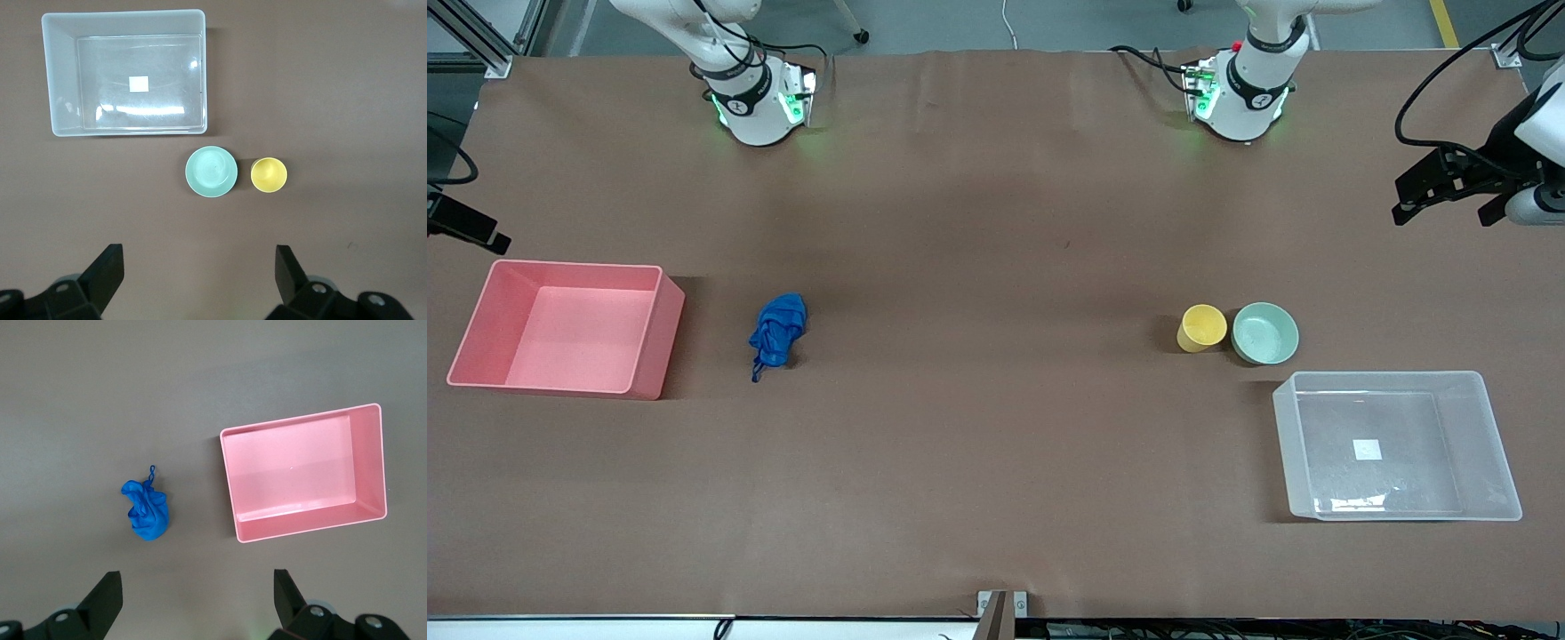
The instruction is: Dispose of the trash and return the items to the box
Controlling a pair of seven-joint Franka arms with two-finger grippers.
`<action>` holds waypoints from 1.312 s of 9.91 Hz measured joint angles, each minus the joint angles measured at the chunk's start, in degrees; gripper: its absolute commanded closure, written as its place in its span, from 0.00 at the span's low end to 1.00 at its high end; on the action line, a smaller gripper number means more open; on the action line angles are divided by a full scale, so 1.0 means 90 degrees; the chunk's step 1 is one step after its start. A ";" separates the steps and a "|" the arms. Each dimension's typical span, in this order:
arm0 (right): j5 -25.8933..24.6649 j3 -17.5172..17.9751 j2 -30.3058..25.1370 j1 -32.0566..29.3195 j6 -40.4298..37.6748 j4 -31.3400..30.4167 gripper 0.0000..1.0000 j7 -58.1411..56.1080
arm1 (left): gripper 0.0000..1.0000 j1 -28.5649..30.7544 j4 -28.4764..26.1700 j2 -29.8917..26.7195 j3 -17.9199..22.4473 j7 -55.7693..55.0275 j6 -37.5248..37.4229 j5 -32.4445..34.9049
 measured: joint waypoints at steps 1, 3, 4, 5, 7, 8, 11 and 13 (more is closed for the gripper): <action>0.0000 0.0000 0.0000 0.0000 0.0001 0.0000 0.00 0.0000 | 0.00 0.0000 0.0000 -0.0004 0.0000 0.0000 0.0000 -0.0001; 0.0000 0.0004 0.0000 0.0000 0.0001 -0.0001 0.00 0.0000 | 0.00 -0.0003 0.0000 -0.0012 0.0013 0.0005 0.0005 -0.0011; -0.0001 0.0007 0.0000 0.0000 0.0001 -0.0002 0.00 0.0000 | 0.00 -0.0007 0.0000 -0.0012 0.0069 0.0008 0.0006 -0.0047; -0.0001 0.0015 0.0000 0.0000 -0.0001 -0.0004 0.00 0.0000 | 0.00 -0.0009 -0.0009 -0.0011 0.0156 0.0013 0.0006 -0.0084; -0.0001 0.0066 0.0000 0.0014 -0.0008 -0.0008 0.00 0.0000 | 0.00 -0.0009 -0.0214 0.0008 0.0232 0.0019 0.0160 -0.0101; -0.0001 0.0070 0.0000 0.0013 -0.0008 -0.0010 0.00 0.0000 | 0.00 -0.0009 -0.0525 0.0024 0.0238 0.0019 0.0465 -0.0101; 0.0000 0.0084 0.0002 0.0080 0.0058 -0.0052 0.00 0.0001 | 0.00 -0.0010 -0.1929 0.0078 0.0256 0.0019 0.1914 -0.0101; 0.0001 0.0124 0.0089 0.0469 0.0720 -0.0602 0.00 0.0077 | 0.00 -0.0013 -0.2987 0.0173 0.0312 0.0093 0.2901 -0.0101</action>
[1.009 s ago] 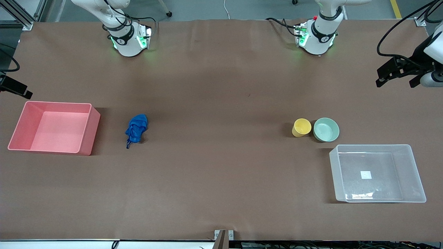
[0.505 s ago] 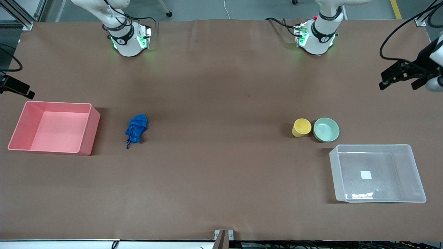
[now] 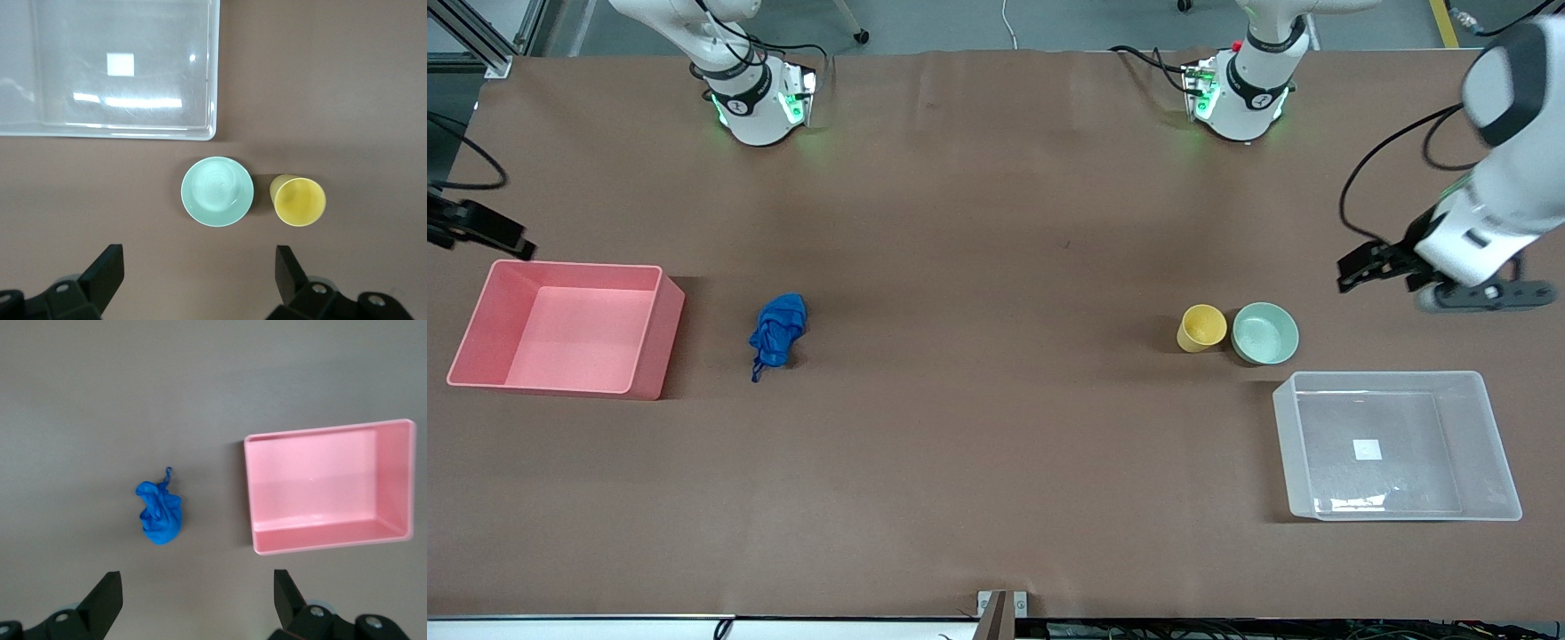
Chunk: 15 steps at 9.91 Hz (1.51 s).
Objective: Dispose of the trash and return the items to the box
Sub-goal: 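Reach the right gripper to the blue cloth while the left gripper reaches the bowl, then carry the cloth into the pink bin while the left gripper moves the bowl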
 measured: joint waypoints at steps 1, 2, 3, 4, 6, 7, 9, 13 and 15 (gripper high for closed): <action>-0.0002 0.0017 0.0111 0.0219 0.0566 -0.0557 0.00 0.0097 | 0.00 0.0001 -0.0316 0.0158 0.0076 0.0124 0.0315 0.0000; -0.0004 0.0026 0.0302 0.0385 0.1209 -0.1173 0.00 0.0119 | 0.00 0.0001 -0.0497 0.0370 0.0130 0.0183 0.0685 0.0000; -0.0004 0.0029 0.0576 0.0550 0.1925 -0.1754 0.00 0.0123 | 0.00 0.0001 -0.0701 0.0601 0.0150 0.0202 0.1226 0.0000; -0.0004 0.0032 0.0899 0.0689 0.2753 -0.2309 0.00 0.0138 | 0.00 0.0001 -0.0967 0.0852 0.0159 0.0216 0.1873 0.0000; -0.0004 0.0031 0.1384 0.0789 0.4545 -0.3451 0.00 0.0148 | 0.00 0.0002 -0.1253 0.1441 0.0246 0.0366 0.2734 0.0000; -0.0004 0.0033 0.1537 0.0818 0.5306 -0.3944 0.00 0.0148 | 0.00 0.0003 -0.1262 0.1704 0.0275 0.0433 0.2994 0.0000; -0.0004 0.0036 0.1729 0.0942 0.6306 -0.4554 0.07 0.0148 | 0.03 -0.0005 -0.1262 0.2120 0.0275 0.0456 0.3312 0.0000; 0.0005 0.0044 0.1918 0.1240 0.6781 -0.4796 0.96 0.0199 | 0.34 -0.0018 -0.1275 0.2425 0.0275 0.0460 0.3364 0.0000; 0.0064 0.0021 0.1925 0.1230 0.6782 -0.4798 0.99 0.0282 | 0.83 -0.0019 -0.1322 0.2469 0.0276 0.0460 0.3364 0.0000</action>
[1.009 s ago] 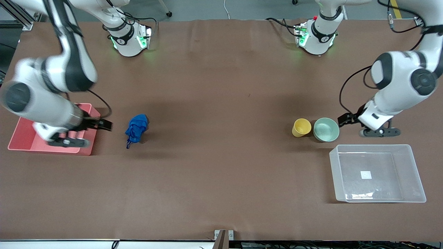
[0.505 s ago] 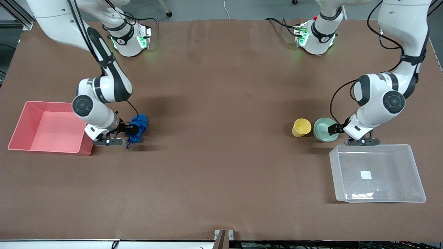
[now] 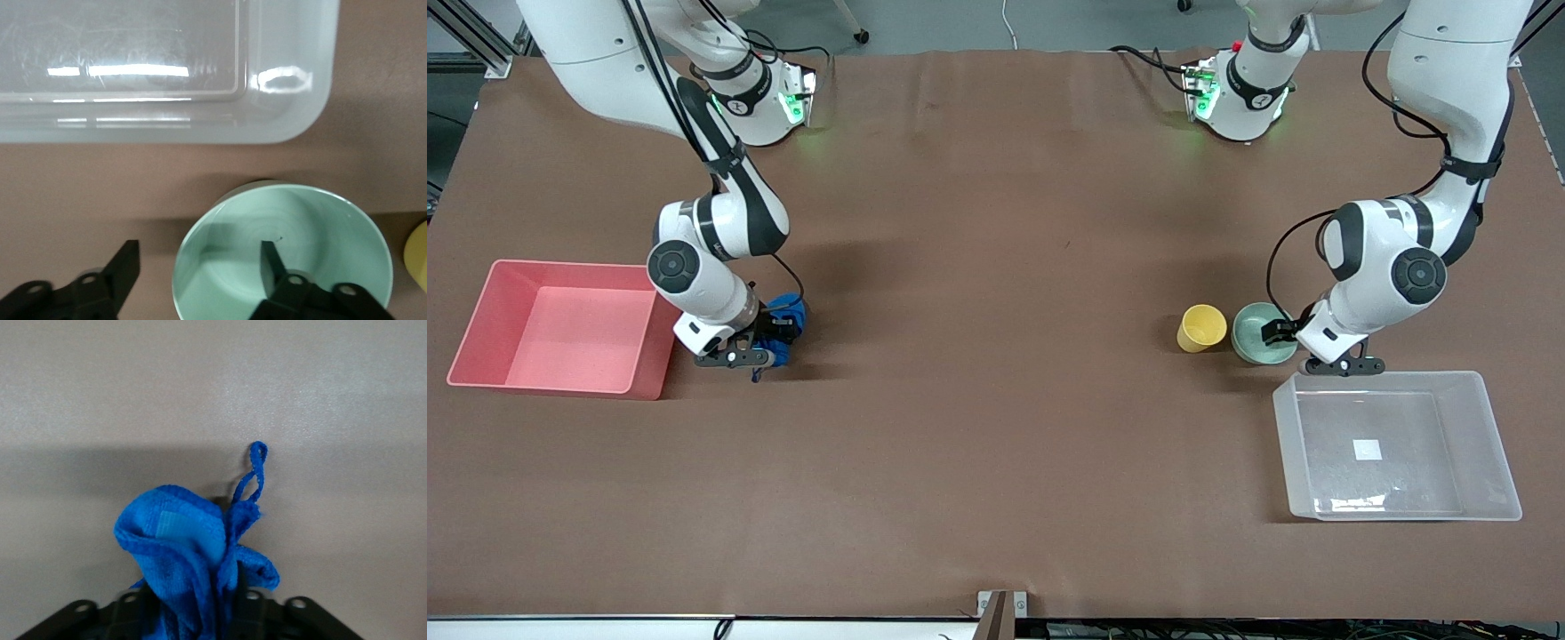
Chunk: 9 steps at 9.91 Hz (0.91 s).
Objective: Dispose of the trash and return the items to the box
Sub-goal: 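Carry the cloth into the pink bin while the left gripper moves the bowl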
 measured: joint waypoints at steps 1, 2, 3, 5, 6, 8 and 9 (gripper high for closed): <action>0.0022 0.0002 0.0000 0.0001 -0.0001 0.0001 0.99 0.0086 | 0.94 0.0000 -0.0031 0.0004 0.0002 0.0000 0.0000 0.0000; 0.0038 0.0003 -0.0004 0.0003 -0.0020 0.0033 0.99 0.0258 | 1.00 0.0000 -0.0043 0.0005 0.0004 0.0000 0.0000 0.0000; 0.0048 0.0010 -0.0019 0.0011 -0.0315 0.0206 0.99 0.0507 | 1.00 0.0000 -0.0052 0.0005 0.0006 0.0000 0.0000 0.0000; 0.0056 0.0011 -0.0211 0.0050 -0.2423 0.1433 0.99 0.0898 | 1.00 0.0000 -0.0052 -0.0084 -0.0003 0.0095 -0.0069 -0.0001; 0.0050 -0.0032 -0.0387 -0.0013 -0.3671 0.2267 0.99 0.0941 | 1.00 0.0001 -0.0057 -0.0240 0.0003 0.0118 -0.0267 -0.0001; -0.0187 -0.0107 -0.0780 -0.0628 -0.4848 0.3284 0.99 0.0524 | 1.00 0.0002 -0.0043 -0.0752 0.0083 0.0241 -0.1107 -0.0001; -0.0427 -0.0130 -0.0922 -0.1129 -0.4915 0.3334 0.99 -0.0129 | 1.00 0.0002 0.0017 -0.1107 0.0167 0.0397 -0.1529 -0.0001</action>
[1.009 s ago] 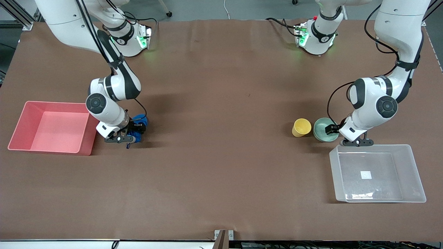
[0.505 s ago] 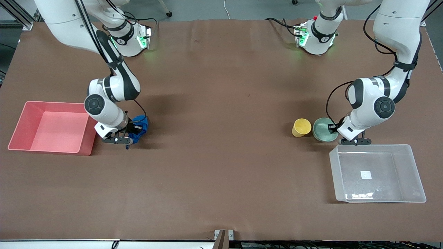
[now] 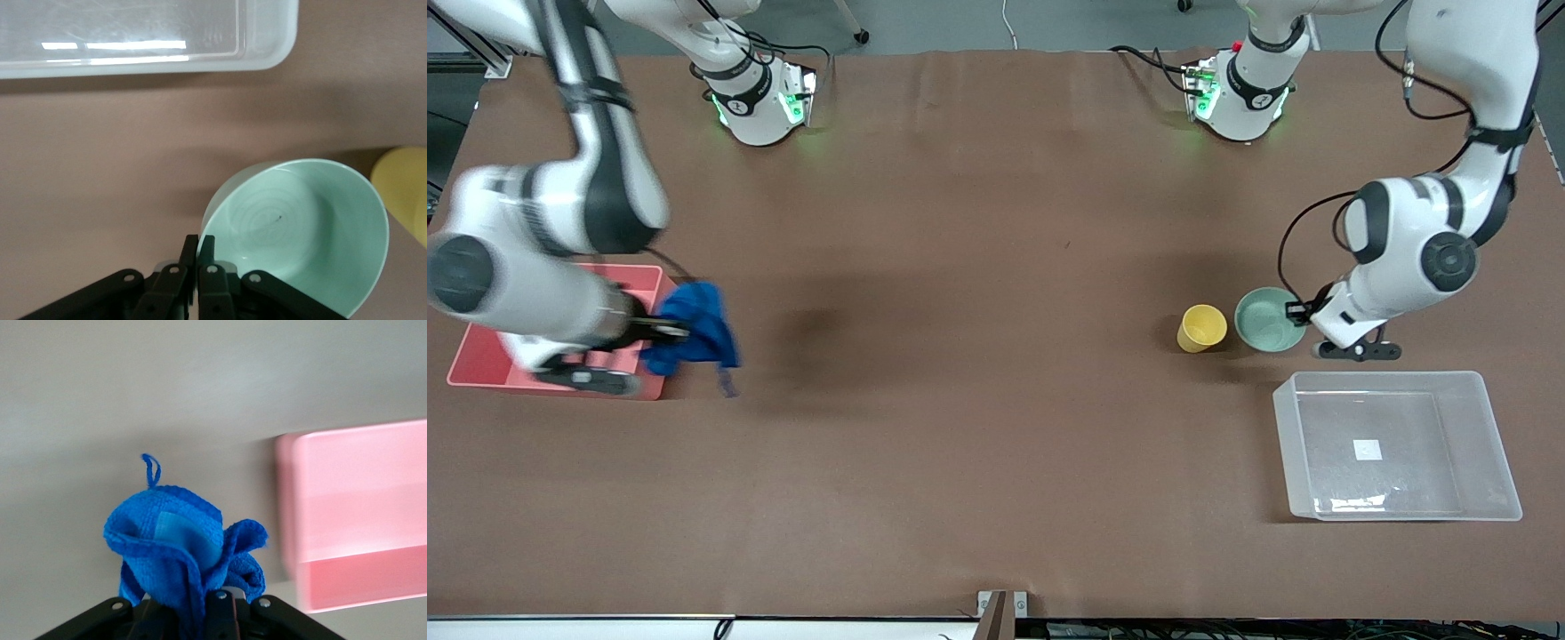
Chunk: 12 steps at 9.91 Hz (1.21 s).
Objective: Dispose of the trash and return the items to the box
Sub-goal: 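Carry the cloth into the pink bin while the left gripper moves the bowl, then release the cloth and bowl, then raise both grippers away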
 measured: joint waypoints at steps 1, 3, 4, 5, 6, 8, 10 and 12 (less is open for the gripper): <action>-0.0159 -0.0030 -0.0025 -0.0563 -0.0003 -0.0007 0.99 -0.0780 | 1.00 -0.0001 0.0161 -0.0316 0.0124 0.0212 -0.0348 0.0000; -0.0227 -0.0059 0.0067 -0.1696 0.0115 -0.0099 0.98 -0.2092 | 1.00 0.0004 0.0823 -0.0418 0.0513 0.0825 -0.0630 -0.0022; -0.0228 -0.0058 0.0110 -0.2117 0.0502 -0.0340 0.97 -0.2509 | 1.00 0.0010 0.1307 -0.0130 0.0685 0.1072 -0.0634 -0.0192; -0.0227 -0.0051 0.0155 -0.2383 0.1248 -0.0784 0.94 -0.2777 | 1.00 0.0014 0.1906 0.0372 0.0822 0.1284 -0.0622 -0.0536; -0.0228 -0.0040 0.0244 -0.2545 0.2138 -0.1306 0.92 -0.2940 | 1.00 0.0013 0.2617 0.1023 0.0979 0.1491 -0.0608 -0.0978; -0.0228 -0.0019 0.0628 -0.2677 0.3212 -0.1984 0.01 -0.3031 | 1.00 0.0023 0.3801 0.2268 0.1225 0.1858 -0.0594 -0.1657; 0.0147 0.0027 0.0891 -0.2680 0.3407 -0.2031 0.00 -0.3028 | 0.98 0.0033 0.4441 0.3120 0.1279 0.1907 -0.0376 -0.1804; 0.0299 0.0072 0.0859 -0.2671 0.3286 -0.1961 0.00 -0.3027 | 0.90 0.0037 0.4600 0.3576 0.1284 0.1907 0.0006 -0.1809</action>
